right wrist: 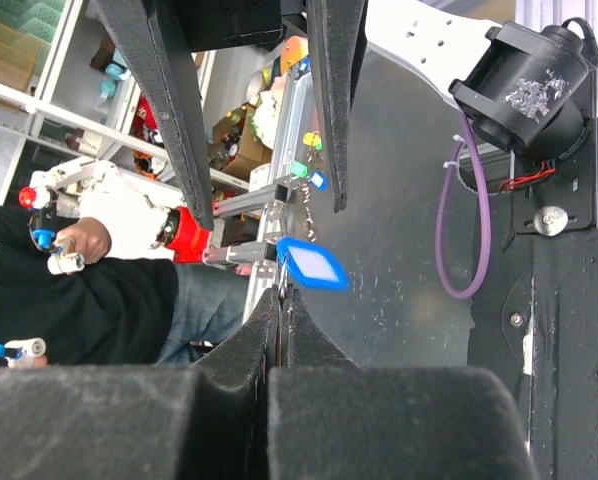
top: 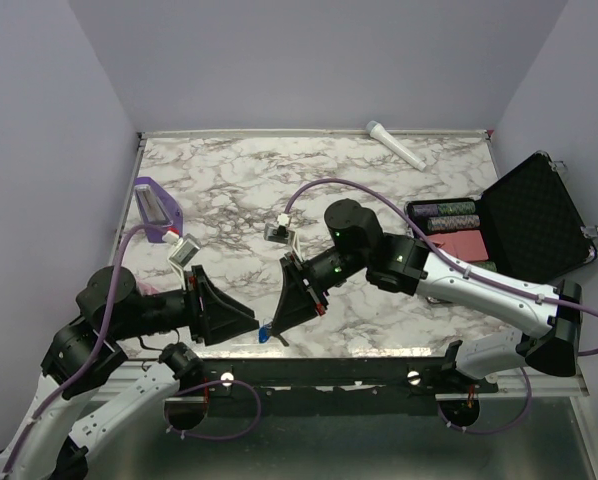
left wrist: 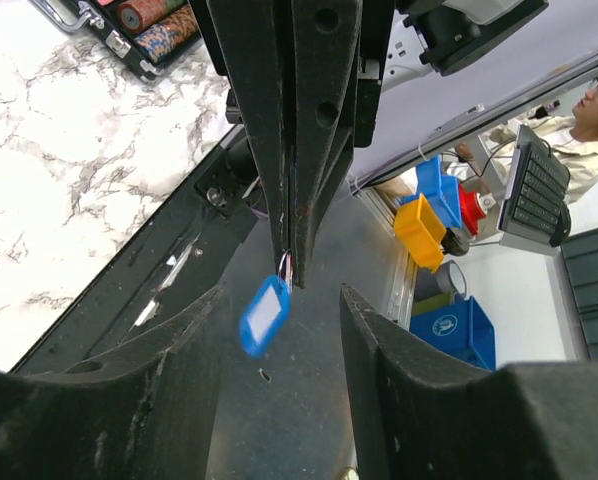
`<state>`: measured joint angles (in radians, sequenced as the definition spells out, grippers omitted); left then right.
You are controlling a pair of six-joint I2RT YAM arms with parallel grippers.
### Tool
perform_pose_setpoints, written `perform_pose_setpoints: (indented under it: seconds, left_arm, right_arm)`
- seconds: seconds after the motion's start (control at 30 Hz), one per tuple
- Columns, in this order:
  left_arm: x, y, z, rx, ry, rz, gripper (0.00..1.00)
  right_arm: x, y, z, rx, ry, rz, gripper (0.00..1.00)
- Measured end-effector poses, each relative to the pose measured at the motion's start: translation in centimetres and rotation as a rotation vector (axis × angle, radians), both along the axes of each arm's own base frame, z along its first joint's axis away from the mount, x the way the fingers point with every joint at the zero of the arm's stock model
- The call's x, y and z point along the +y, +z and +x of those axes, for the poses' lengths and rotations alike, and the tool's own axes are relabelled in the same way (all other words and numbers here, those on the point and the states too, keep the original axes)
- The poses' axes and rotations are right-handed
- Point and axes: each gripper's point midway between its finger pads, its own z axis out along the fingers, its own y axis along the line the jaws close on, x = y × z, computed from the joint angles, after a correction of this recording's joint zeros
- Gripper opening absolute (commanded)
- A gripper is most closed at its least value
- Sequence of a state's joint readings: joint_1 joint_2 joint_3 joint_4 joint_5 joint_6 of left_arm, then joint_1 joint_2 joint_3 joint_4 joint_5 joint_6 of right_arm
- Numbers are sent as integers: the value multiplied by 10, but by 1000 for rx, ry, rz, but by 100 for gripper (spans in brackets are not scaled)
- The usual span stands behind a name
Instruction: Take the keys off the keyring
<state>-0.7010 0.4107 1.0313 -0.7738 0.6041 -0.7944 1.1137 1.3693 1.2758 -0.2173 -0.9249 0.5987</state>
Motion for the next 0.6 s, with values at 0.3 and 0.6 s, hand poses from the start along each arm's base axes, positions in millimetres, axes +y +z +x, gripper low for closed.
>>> perform_pose_setpoints:
  seconds: [0.3, 0.6]
  left_arm:
    - [-10, -1, 7, -2, -26, 8, 52]
    - [-16, -13, 6, 4, -73, 8, 47]
  right_arm:
    - [0, 4, 0, -6, 2, 4, 1]
    - [-1, 4, 0, -7, 2, 4, 1]
